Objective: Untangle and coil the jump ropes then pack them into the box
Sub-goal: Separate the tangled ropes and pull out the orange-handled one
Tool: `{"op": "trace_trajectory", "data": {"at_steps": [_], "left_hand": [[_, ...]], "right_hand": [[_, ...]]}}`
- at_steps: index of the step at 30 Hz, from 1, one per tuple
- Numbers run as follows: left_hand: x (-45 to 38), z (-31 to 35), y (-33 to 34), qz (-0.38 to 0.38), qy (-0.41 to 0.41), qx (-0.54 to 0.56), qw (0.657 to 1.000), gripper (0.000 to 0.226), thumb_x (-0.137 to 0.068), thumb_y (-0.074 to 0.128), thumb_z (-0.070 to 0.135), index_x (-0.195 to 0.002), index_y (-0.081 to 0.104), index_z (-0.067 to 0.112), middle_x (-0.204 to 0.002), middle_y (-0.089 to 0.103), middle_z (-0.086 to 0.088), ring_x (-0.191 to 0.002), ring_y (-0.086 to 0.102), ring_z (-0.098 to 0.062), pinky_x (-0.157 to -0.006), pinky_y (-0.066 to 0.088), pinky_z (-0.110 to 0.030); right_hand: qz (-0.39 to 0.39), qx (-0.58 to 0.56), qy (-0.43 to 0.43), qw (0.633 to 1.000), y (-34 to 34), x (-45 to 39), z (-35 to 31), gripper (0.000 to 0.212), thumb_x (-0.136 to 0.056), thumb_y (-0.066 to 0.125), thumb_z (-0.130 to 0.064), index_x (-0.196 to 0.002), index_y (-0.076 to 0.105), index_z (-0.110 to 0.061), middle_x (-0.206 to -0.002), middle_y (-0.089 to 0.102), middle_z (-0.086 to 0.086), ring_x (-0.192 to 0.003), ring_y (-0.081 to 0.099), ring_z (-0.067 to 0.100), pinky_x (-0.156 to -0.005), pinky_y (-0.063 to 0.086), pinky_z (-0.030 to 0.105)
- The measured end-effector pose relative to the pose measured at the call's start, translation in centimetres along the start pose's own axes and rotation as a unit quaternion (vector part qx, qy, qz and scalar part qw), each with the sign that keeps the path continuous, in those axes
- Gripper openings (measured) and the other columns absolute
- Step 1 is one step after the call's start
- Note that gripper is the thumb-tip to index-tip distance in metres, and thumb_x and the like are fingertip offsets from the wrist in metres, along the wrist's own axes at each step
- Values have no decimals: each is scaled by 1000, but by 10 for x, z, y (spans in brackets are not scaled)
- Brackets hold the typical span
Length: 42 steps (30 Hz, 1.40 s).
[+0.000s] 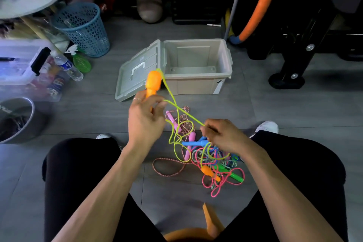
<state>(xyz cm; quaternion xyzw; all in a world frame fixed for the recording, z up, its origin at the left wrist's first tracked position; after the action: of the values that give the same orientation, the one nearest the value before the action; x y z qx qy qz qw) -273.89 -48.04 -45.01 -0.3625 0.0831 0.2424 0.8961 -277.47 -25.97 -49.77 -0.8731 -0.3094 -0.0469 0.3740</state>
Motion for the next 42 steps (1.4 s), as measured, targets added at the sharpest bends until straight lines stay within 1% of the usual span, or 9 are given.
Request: {"op": "trace_trajectory", "data": {"at_steps": [4,9,14,17,22,26,32,36,42], "left_hand": [[-5,-24,-5,4,-173,-18,985,12,-88,61,12,-85,73,16,-91,63,-7,-79,54,-19,-67,34,-21],[12,-54,17,-263,-243,-192,914,20,-84,59,19,-101,70,18,-101,67,-12,-89,61,-33,-79,52,-35],[14,-19,17,-273,-76,-123,951,48,-77,79,29,-122,65,23,-101,56,-1,-98,53,-22,-81,38,-22],[18,6,18,-261,53,-17,964,44,-75,82,33,-116,70,22,-92,52,9,-78,41,-2,-74,33,-6],[26,-1,37,-281,92,-30,955,29,-84,51,55,-89,70,34,-89,58,6,-79,57,-17,-69,51,-39],[26,4,39,-285,129,-13,950,20,-86,54,49,-98,64,35,-86,56,7,-77,55,-16,-66,49,-37],[7,10,17,-119,40,20,992,10,-86,66,19,-81,75,16,-85,53,6,-72,48,-10,-67,33,-6],[-1,-12,6,-76,-130,97,984,21,-90,60,13,-75,69,25,-86,60,3,-70,52,-4,-67,39,-14],[13,-47,18,-241,-253,-110,930,13,-89,58,19,-86,71,18,-91,60,-10,-88,57,-30,-68,35,-24]], "right_hand": [[-8,47,43,998,6,-5,26,31,-95,46,-16,-67,52,-27,-68,57,-6,-69,56,21,-65,44,32],[141,-41,-106,983,-14,0,-9,24,-98,50,-25,-78,62,-18,-59,52,1,-54,42,13,-55,35,26],[49,0,-112,992,-12,2,-18,25,-100,50,-24,-82,62,-13,-60,59,-23,-55,46,15,-58,42,34],[22,19,-119,993,-6,-2,-21,28,-100,52,-29,-84,65,-11,-56,55,-14,-53,42,11,-54,37,33],[29,9,-114,993,-7,2,-23,27,-100,51,-25,-76,63,-19,-55,48,-2,-53,40,12,-52,33,33],[66,-24,-115,991,-13,5,-24,23,-99,53,-19,-80,65,-16,-57,54,-7,-53,50,1,-54,35,25],[27,-21,-57,998,-3,2,3,23,-99,53,-26,-81,61,-14,-66,60,-3,-66,56,24,-61,45,36],[6,25,14,1000,5,-3,28,22,-97,49,-22,-81,60,-13,-73,63,-4,-70,57,24,-70,51,41],[45,46,-11,998,2,-2,20,27,-99,46,-26,-73,51,-24,-74,62,6,-70,55,27,-67,49,45]]}}
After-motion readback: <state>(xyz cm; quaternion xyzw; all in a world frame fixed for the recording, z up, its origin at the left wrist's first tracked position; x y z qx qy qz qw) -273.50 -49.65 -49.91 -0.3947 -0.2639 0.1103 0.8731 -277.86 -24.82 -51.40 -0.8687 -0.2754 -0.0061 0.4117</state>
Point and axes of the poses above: each hand's wrist, its own x-axis away from the middle knuckle, its own y-axis out of the palm, z = x × y, the point moved 3 cm from there along -x, towards the middle knuckle
